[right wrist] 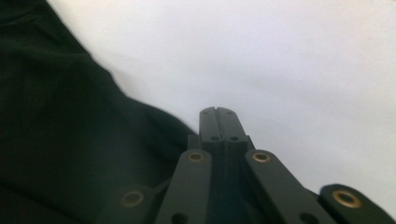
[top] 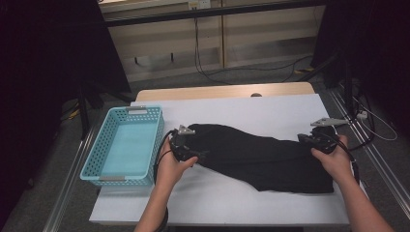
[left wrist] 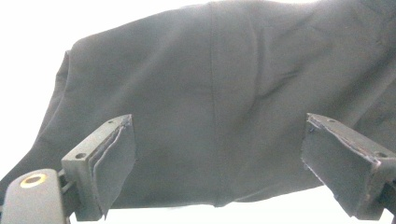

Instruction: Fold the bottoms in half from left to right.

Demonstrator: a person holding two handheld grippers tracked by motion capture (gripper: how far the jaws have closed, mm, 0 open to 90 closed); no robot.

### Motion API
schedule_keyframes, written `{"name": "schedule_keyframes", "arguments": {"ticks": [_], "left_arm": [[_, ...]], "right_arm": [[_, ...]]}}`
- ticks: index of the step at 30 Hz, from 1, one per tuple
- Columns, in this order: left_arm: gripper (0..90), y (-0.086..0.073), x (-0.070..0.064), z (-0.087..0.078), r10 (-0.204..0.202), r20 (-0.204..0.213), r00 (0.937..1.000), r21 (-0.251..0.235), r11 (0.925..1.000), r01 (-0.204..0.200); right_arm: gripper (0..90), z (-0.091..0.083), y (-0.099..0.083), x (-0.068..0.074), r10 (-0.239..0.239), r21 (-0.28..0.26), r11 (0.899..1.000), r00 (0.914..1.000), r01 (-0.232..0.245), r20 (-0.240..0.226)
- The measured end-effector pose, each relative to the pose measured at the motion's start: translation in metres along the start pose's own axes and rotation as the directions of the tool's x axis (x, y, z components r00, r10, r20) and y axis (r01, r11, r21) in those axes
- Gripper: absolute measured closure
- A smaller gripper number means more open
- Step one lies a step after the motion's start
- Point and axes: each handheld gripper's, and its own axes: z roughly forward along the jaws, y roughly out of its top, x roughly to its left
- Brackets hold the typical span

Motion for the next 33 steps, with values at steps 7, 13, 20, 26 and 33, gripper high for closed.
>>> {"name": "schedule_keyframes", "arguments": {"ticks": [7, 13, 20, 26, 33], "left_arm": [[11.5, 0.0, 0.001, 0.0, -0.003, 0.0, 1.0, -0.001, 1.0, 0.003], [11.5, -0.001, -0.001, 0.0, -0.007, 0.001, 1.0, 0.0, 1.0, 0.007], [11.5, -0.002, 0.001, 0.001, -0.011, 0.0, 0.9999, 0.007, 0.9999, 0.011], [11.5, -0.002, 0.003, -0.002, -0.005, -0.002, 1.0, 0.001, 1.0, 0.005], [11.5, -0.002, 0.003, -0.001, -0.012, 0.004, 0.9999, 0.006, 0.9999, 0.012]], "right_arm": [[72.0, -0.005, -0.004, 0.007, -0.001, 0.022, 1.0, 0.9995, 0.002, -0.03], [62.1, -0.001, -0.013, 0.023, -0.074, 0.054, 0.996, 0.9971, 0.075, -0.017], [90.0, 0.01, -0.011, 0.028, -0.088, 0.052, 0.995, 0.9953, 0.09, -0.04], [90.0, 0.001, -0.002, 0.019, -0.021, -0.011, 1.0, 0.9988, 0.02, -0.044], [90.0, 0.011, 0.0, 0.01, -0.001, -0.003, 1.0, 0.9999, 0.001, -0.011]]}}
